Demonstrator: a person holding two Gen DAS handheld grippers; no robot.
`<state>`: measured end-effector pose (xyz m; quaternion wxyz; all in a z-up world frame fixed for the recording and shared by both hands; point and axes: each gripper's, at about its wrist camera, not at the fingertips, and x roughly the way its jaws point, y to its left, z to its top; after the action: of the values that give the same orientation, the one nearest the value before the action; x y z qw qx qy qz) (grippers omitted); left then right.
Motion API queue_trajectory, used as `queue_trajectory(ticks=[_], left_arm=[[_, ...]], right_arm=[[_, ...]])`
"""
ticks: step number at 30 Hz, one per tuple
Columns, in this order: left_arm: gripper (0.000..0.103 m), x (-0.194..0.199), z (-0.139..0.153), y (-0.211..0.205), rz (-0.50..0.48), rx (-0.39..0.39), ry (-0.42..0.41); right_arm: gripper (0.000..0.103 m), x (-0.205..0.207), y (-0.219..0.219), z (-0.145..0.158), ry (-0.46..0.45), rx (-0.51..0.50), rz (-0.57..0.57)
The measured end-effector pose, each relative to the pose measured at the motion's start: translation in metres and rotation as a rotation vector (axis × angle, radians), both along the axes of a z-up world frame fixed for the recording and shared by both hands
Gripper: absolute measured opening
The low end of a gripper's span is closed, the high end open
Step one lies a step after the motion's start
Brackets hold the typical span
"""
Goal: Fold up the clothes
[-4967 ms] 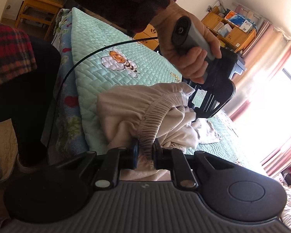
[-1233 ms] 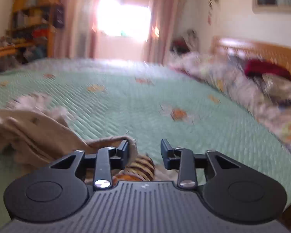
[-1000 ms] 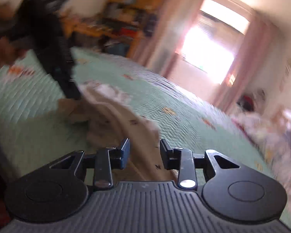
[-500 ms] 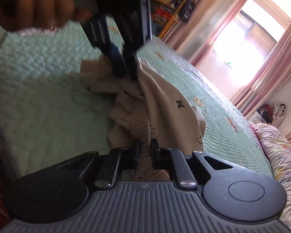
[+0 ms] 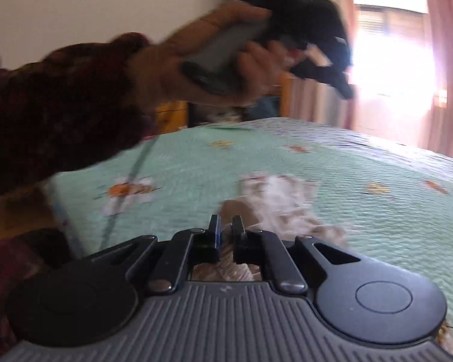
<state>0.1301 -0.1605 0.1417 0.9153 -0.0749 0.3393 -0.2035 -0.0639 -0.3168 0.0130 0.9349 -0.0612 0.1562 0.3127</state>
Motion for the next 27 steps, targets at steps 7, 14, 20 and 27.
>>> queue_trajectory(ticks=[7, 14, 20, 27], left_arm=[[0.017, -0.068, -0.087, 0.028, -0.036, 0.11, 0.176], [0.054, -0.104, -0.134, 0.043, -0.013, -0.007, 0.346], [0.089, -0.119, -0.133, 0.067, 0.127, -0.025, 0.385], [0.086, -0.083, -0.18, 0.058, 0.204, -0.07, 0.548]], right_arm=[[0.008, 0.016, -0.068, -0.014, 0.051, -0.015, -0.317], [0.008, 0.002, -0.059, -0.025, 0.06, -0.021, -0.309], [0.008, 0.006, -0.059, -0.03, 0.068, -0.02, -0.316], [0.008, 0.0, -0.052, -0.028, 0.034, -0.004, -0.263]])
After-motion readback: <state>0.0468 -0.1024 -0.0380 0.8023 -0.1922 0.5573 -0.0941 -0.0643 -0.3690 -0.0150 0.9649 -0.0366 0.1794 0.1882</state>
